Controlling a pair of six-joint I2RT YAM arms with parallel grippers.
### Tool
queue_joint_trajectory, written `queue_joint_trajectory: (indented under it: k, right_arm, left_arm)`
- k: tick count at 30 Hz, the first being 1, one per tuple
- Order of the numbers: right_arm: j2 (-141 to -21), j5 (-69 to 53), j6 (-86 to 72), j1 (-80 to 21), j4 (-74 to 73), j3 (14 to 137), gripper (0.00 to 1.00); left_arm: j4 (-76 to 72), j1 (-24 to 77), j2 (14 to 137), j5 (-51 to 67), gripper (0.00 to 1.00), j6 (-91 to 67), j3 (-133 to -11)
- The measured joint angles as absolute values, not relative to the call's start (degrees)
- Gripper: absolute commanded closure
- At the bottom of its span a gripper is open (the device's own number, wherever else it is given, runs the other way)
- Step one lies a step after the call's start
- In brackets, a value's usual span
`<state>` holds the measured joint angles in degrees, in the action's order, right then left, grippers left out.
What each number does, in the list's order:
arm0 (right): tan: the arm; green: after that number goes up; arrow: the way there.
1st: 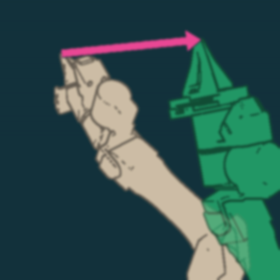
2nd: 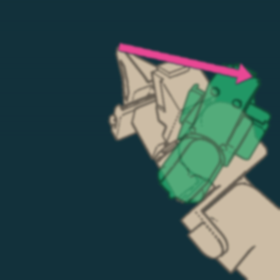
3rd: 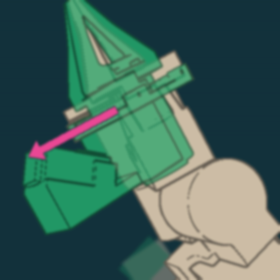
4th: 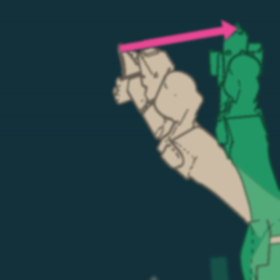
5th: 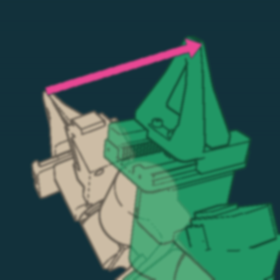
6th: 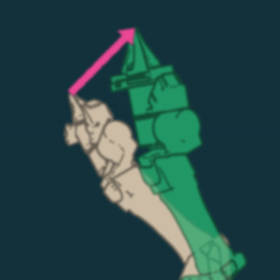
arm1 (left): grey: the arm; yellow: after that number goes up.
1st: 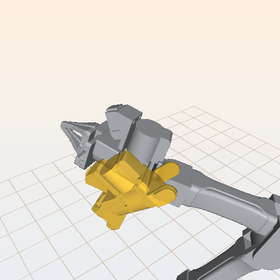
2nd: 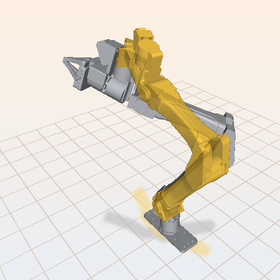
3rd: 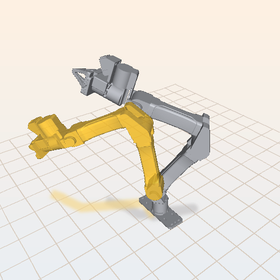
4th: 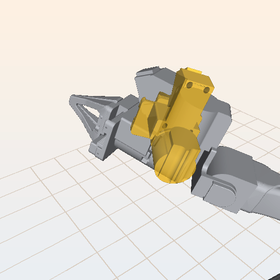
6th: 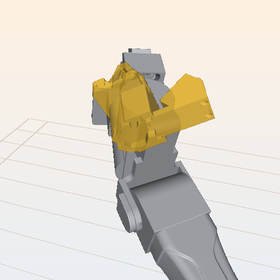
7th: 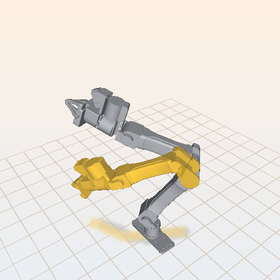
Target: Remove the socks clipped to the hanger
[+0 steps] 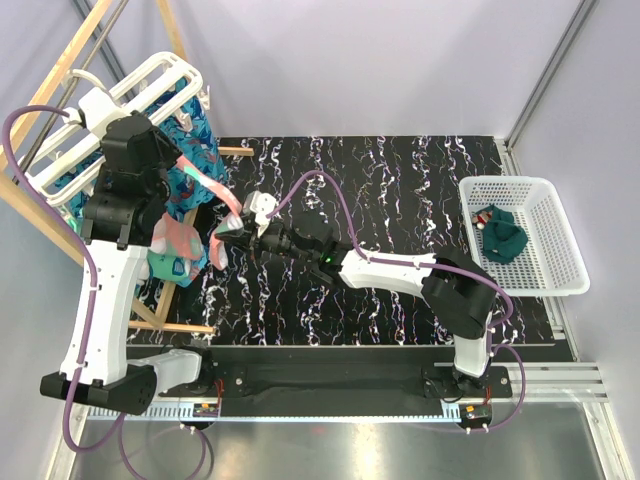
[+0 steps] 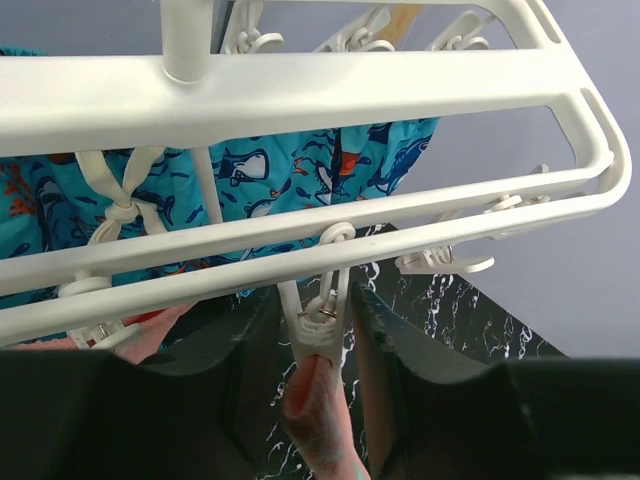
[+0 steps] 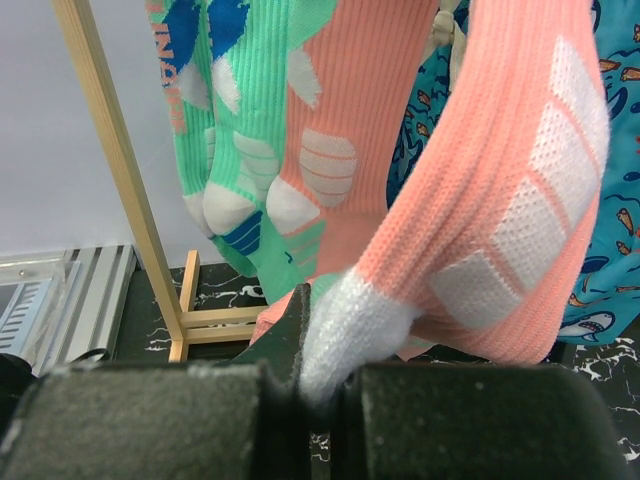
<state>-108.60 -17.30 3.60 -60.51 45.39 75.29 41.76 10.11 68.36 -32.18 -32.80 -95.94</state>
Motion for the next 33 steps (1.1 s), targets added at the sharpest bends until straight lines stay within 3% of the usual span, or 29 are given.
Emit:
queue_joint_trajectory:
  k: [4, 13, 14, 16, 21, 27, 32, 33]
  right_arm:
    - [-108.57, -17.3, 3.38, -60.36, 45.58, 75.29, 1.0]
    - [-108.6, -17.3, 2.48, -59.92, 45.65, 75.29, 1.0]
    - [-108.6, -17.28, 2.37, -59.83, 45.65, 75.29, 1.0]
    - [-108.6, -17.28, 2.07, -59.68, 45.67, 75.29, 1.0]
    - [-108.6, -17.3, 1.63, -59.46, 45.67, 75.29, 1.0]
    - [-108.57, -17.34, 1.34, -59.33, 45.89, 75.26, 1.0]
    - [-108.33, -17.58, 0.97, -59.05, 46.57, 74.78, 1.0]
    - [-108.31, -17.61, 0.95, -59.0, 46.68, 74.72, 1.0]
  left_arm:
    - [40.93, 10.11, 68.36, -32.16, 1.0, -32.84, -95.94]
    - [40.77, 10.11, 68.71, -32.14, 1.0, -31.92, -96.16]
    - [40.75, 10.11, 68.71, -32.14, 0.93, -31.77, -96.18]
    - [40.77, 10.11, 68.73, -32.16, 0.68, -31.51, -96.31]
    - [40.82, 10.13, 68.75, -32.16, 0.6, -31.29, -96.75]
    - [40.8, 10.11, 68.75, -32.21, 0.62, -31.33, -96.79]
    - [40.77, 10.11, 68.75, -32.34, 0.71, -31.38, -96.77]
    - [40.77, 10.11, 68.75, -32.38, 0.78, -31.44, -96.79]
